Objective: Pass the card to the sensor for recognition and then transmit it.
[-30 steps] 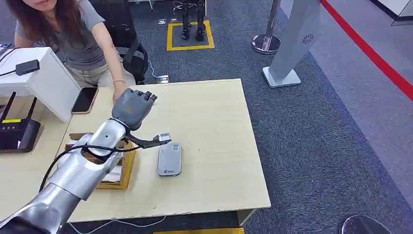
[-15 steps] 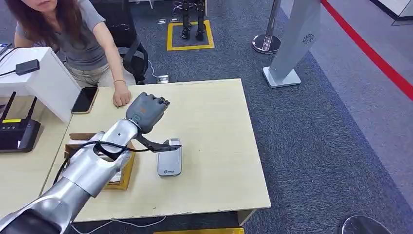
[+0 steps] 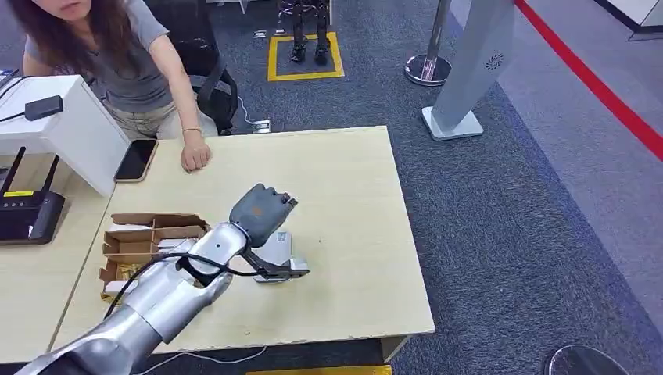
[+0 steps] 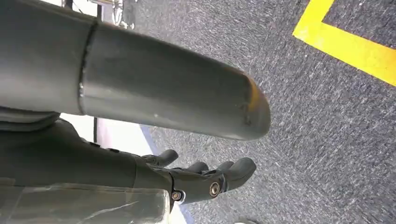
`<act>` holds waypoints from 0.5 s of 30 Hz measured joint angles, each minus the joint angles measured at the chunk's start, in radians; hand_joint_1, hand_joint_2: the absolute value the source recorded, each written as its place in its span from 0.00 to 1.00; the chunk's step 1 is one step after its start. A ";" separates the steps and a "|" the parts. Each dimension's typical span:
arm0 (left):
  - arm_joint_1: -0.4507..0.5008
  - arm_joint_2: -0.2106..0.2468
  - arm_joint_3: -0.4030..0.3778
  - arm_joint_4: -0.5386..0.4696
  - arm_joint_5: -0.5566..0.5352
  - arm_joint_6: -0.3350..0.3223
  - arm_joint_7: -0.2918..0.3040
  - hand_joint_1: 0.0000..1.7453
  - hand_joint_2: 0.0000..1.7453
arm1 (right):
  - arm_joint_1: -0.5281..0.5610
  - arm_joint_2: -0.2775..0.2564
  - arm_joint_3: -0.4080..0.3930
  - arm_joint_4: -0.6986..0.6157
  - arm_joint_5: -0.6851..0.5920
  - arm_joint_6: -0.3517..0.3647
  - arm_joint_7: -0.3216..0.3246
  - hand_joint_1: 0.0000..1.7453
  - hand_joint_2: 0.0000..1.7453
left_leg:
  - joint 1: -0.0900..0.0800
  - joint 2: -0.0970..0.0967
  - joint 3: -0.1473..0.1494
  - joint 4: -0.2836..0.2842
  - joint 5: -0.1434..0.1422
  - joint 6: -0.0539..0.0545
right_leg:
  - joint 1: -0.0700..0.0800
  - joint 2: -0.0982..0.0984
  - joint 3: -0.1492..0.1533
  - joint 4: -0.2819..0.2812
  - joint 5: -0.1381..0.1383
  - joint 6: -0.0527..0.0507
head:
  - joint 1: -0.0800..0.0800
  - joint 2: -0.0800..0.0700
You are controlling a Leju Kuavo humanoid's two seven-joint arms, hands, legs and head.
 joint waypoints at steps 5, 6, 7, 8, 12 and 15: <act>0.023 -0.003 -0.023 0.000 -0.010 0.003 0.014 1.00 1.00 | 0.001 0.000 0.000 0.000 -0.002 -0.001 0.000 0.00 0.00 | 0.000 0.000 0.000 0.000 0.000 0.000 | 0.000 0.000 0.000 0.000 0.000 0.000 | 0.000 0.000; 0.025 -0.003 -0.028 0.000 -0.010 0.003 0.015 1.00 1.00 | 0.001 0.000 0.000 0.000 -0.002 -0.001 0.000 0.00 0.00 | 0.000 0.000 0.000 0.000 0.000 0.000 | 0.000 0.000 0.000 0.000 0.000 0.000 | 0.000 0.000; 0.027 -0.003 -0.032 0.000 -0.010 0.003 0.015 1.00 1.00 | 0.001 0.000 0.000 0.000 -0.002 -0.001 0.000 0.00 0.00 | 0.000 0.000 0.000 0.000 0.000 0.000 | 0.000 0.000 0.000 0.000 0.000 0.000 | 0.000 0.000; 0.029 -0.003 -0.033 0.000 -0.010 0.003 0.015 1.00 1.00 | 0.001 0.000 0.000 0.000 -0.002 -0.001 0.000 0.00 0.00 | 0.000 0.000 0.000 0.000 0.000 0.000 | 0.000 0.000 0.000 0.000 0.000 0.000 | 0.000 0.000; 0.033 -0.001 -0.040 -0.002 -0.023 -0.007 0.026 1.00 1.00 | 0.001 0.000 0.000 0.000 -0.013 -0.003 0.000 0.00 0.00 | 0.000 0.000 0.000 0.000 0.000 0.000 | 0.000 0.000 0.000 0.000 0.000 0.000 | 0.000 0.000; 0.041 0.006 -0.063 -0.003 -0.048 -0.040 0.049 1.00 1.00 | 0.002 0.000 0.000 0.000 -0.016 -0.008 0.001 0.00 0.00 | 0.000 0.000 0.000 0.000 0.000 0.000 | 0.000 0.000 0.000 0.000 0.000 0.000 | 0.000 0.000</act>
